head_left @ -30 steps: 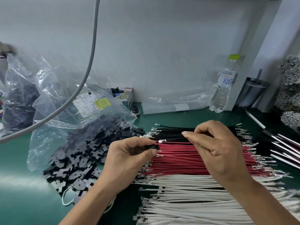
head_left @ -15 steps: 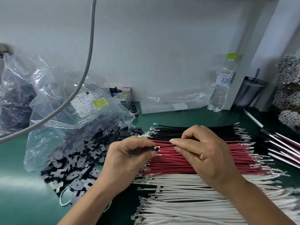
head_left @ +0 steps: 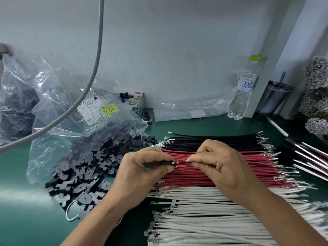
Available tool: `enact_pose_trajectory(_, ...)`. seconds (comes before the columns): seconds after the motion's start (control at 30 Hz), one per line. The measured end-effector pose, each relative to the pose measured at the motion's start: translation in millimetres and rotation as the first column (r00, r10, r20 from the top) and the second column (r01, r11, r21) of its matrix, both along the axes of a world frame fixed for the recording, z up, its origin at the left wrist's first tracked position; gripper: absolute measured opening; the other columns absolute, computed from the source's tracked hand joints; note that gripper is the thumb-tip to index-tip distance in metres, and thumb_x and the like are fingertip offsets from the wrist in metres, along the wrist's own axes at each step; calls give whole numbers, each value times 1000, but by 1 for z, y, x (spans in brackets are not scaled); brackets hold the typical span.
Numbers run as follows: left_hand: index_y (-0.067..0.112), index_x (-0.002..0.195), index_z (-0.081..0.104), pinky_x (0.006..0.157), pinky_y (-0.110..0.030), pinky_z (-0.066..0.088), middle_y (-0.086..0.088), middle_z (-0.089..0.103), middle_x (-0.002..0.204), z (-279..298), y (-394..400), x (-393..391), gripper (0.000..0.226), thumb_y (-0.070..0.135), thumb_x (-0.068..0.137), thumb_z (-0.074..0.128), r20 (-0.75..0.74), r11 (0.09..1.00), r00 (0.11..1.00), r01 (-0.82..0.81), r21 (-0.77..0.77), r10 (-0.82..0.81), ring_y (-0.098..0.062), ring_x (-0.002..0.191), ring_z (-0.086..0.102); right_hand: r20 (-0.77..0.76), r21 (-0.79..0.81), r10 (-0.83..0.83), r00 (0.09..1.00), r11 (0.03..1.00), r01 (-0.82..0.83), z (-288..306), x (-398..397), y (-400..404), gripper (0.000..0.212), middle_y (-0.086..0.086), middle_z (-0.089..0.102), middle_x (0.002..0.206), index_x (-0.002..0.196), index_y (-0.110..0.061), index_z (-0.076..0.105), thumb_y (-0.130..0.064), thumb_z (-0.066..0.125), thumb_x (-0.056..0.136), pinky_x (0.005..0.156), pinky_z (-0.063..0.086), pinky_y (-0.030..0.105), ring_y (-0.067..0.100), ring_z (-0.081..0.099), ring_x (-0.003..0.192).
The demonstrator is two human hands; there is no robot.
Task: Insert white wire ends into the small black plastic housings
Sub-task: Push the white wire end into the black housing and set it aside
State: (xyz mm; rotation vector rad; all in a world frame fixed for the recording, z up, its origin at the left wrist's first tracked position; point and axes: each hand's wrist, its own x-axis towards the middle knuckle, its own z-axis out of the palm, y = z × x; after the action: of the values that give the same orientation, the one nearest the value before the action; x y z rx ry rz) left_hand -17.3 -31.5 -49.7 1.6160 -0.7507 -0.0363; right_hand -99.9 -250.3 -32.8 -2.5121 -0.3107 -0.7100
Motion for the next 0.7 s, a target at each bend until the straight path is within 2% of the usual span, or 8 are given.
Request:
enact_pose_trajectory(0.13, 25, 90, 83, 72, -24, 58, -1, 77, 89, -1, -1, 0, 18, 12, 78, 85, 11, 1000, 1000, -4, 23, 4, -19, 80, 72, 2, -4, -19, 1000, 1000, 19, 1, -1, -3, 21, -14, 59, 82, 99, -29, 80, -37, 63, 90, 67, 52, 37, 9, 59, 82)
enact_pose_trajectory(0.27, 29, 88, 83, 71, -22, 58, 1, 77, 89, 0, 1, 2, 21, 10, 78, 85, 14, 999, 999, -32, 38, 32, -19, 81, 72, 81, -119, -31, 996, 992, 40, 2, -2, 5, 20, -15, 56, 82, 99, -26, 80, -33, 63, 92, 61, 51, 32, 6, 54, 78)
enact_pose_trajectory(0.47, 29, 89, 83, 68, -27, 59, -2, 77, 88, 3, 3, 0, 14, 22, 77, 84, -38, 999, 999, -18, 35, 20, -23, 80, 70, 85, 7, -16, 996, 1000, 16, 0, 0, 9, 16, -11, 59, 84, 100, -24, 80, -29, 66, 95, 65, 52, 34, 11, 59, 82)
enact_pose_trajectory(0.6, 28, 88, 83, 66, -16, 55, 7, 76, 87, 2, 2, -3, 20, 10, 79, 86, 114, 989, 990, -91, 119, 77, -14, 79, 71, 72, -68, -13, 997, 997, 18, -6, 1, 21, 13, -9, 60, 85, 99, -19, 79, -23, 68, 92, 63, 53, 37, 11, 59, 81)
enact_pose_trajectory(0.7, 28, 90, 82, 67, -12, 52, 10, 76, 87, 2, 0, -4, 19, 12, 80, 85, 147, 984, 983, -127, 129, 108, -13, 80, 71, 77, -21, -51, 996, 998, 52, -4, 2, 16, 11, -11, 61, 86, 98, -19, 79, -23, 70, 92, 66, 53, 32, 9, 59, 82)
